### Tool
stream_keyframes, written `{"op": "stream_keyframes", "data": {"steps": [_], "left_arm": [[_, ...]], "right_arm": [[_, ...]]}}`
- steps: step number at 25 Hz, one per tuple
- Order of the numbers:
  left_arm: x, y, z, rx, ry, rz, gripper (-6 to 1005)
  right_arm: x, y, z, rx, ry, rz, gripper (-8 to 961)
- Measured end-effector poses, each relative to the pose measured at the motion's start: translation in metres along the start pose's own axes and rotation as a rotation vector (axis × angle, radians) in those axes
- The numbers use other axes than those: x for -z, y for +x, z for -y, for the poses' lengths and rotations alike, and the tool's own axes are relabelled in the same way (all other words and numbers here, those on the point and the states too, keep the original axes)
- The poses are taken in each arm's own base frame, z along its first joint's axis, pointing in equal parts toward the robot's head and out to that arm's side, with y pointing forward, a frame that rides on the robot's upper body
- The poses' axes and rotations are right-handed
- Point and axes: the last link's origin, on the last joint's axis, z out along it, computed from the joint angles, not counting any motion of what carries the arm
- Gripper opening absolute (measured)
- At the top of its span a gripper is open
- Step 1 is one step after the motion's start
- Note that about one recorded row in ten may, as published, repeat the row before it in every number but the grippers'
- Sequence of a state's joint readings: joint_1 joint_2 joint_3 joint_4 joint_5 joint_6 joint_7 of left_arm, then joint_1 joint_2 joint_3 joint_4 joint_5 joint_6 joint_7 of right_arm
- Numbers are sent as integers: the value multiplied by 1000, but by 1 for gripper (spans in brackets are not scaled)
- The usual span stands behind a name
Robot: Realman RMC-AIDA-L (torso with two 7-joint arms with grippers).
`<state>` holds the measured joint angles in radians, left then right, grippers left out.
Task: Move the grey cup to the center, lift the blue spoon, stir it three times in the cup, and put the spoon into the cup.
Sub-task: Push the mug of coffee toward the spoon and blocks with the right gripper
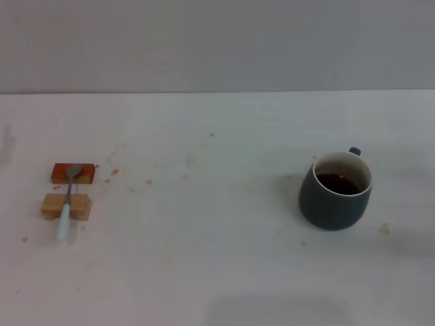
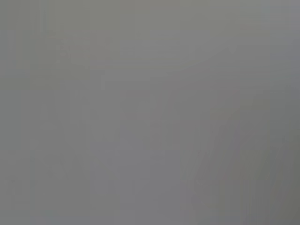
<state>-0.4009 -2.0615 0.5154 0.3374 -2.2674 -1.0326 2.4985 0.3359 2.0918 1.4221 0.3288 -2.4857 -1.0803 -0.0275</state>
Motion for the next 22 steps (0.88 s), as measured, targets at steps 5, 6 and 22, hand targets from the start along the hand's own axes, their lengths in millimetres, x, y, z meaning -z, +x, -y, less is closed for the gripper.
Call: {"op": "stream_keyframes", "data": {"steps": [5,6,22], "left_arm": [[-1,2,0,-2,-1,-5,591],[-1,2,0,-3,-1,-7,611],[-2,8,5,-8,12,-26,694]], "right_arm": [[12,5,-6,-57,-43,-10,435],[15,6,-8,-65,-54,-15,366],[46,26,-44,-122,-165,-116,49]]}}
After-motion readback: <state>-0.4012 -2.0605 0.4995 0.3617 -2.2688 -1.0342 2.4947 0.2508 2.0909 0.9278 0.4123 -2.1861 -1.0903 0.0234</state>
